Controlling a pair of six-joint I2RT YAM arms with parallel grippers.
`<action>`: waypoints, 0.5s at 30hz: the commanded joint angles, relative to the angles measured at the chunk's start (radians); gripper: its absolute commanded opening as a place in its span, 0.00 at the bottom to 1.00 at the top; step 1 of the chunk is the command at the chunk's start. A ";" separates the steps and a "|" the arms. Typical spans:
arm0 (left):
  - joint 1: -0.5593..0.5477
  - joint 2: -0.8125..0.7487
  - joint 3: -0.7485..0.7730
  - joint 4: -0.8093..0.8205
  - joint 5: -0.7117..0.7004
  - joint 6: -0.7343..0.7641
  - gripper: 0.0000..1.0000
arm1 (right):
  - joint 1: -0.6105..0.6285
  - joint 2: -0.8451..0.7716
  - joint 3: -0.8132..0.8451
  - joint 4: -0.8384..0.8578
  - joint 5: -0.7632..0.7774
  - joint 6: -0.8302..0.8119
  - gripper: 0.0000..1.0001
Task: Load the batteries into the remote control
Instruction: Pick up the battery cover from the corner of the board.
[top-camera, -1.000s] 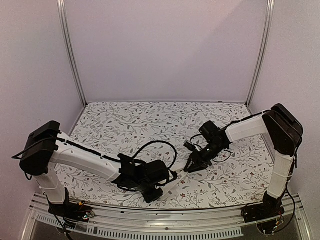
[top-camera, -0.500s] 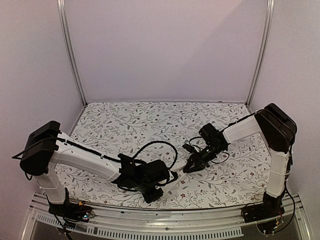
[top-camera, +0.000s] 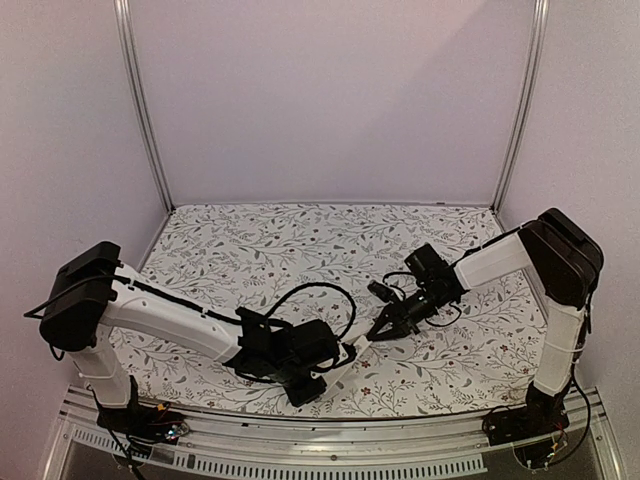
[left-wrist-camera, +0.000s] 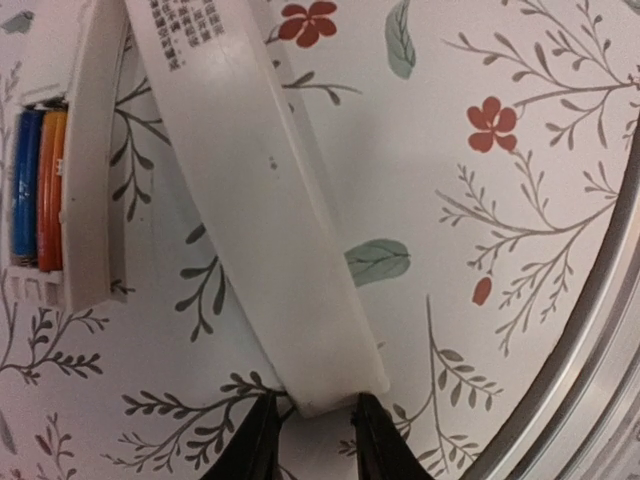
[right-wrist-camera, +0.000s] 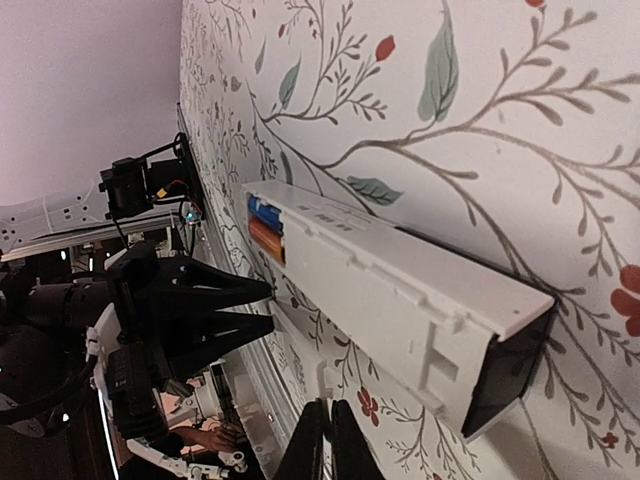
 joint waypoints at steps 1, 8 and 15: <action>0.010 0.061 -0.021 0.009 0.019 0.003 0.27 | 0.030 -0.033 -0.038 0.049 -0.122 0.064 0.04; 0.009 0.062 -0.019 0.009 0.018 0.012 0.27 | 0.035 -0.033 -0.048 0.066 -0.132 0.071 0.10; 0.011 0.048 -0.028 0.018 0.013 0.008 0.28 | 0.038 -0.035 -0.049 0.067 -0.132 0.071 0.00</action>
